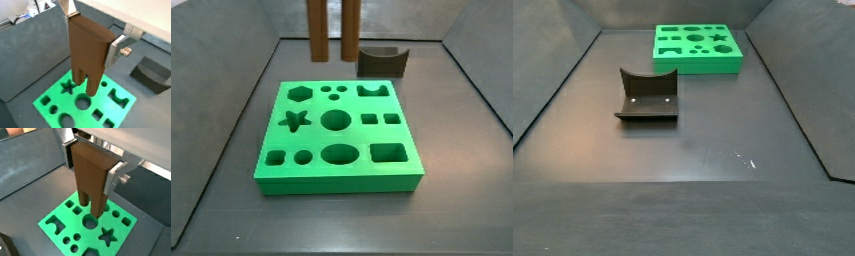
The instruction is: Insert the square-circle object.
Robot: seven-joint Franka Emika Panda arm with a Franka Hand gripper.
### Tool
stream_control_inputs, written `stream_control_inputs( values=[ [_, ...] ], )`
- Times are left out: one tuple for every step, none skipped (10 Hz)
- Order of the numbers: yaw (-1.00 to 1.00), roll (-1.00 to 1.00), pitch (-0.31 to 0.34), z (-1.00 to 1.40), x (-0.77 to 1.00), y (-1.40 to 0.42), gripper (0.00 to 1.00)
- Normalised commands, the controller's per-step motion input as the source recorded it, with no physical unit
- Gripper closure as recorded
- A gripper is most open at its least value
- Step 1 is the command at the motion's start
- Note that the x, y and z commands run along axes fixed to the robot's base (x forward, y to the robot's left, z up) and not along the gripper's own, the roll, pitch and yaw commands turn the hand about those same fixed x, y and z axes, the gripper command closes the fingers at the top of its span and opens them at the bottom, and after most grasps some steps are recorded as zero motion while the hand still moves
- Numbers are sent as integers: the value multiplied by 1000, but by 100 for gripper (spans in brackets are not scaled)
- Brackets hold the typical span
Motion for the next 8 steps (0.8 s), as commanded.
stream_control_inputs(
  values=[
    [69,186,-37,-811,-357,-1000,100],
    [74,229,-67,-740,-366,-1000,100],
    [63,276,-83,-680,-354,-1000,100],
    [60,277,-87,-669,-354,-994,100],
    [77,319,-87,-631,-414,-906,100],
    [60,336,-106,-600,-449,-863,100],
    [117,360,-133,-500,-303,-843,100],
    [217,346,0,-166,0,-586,100]
  ],
)
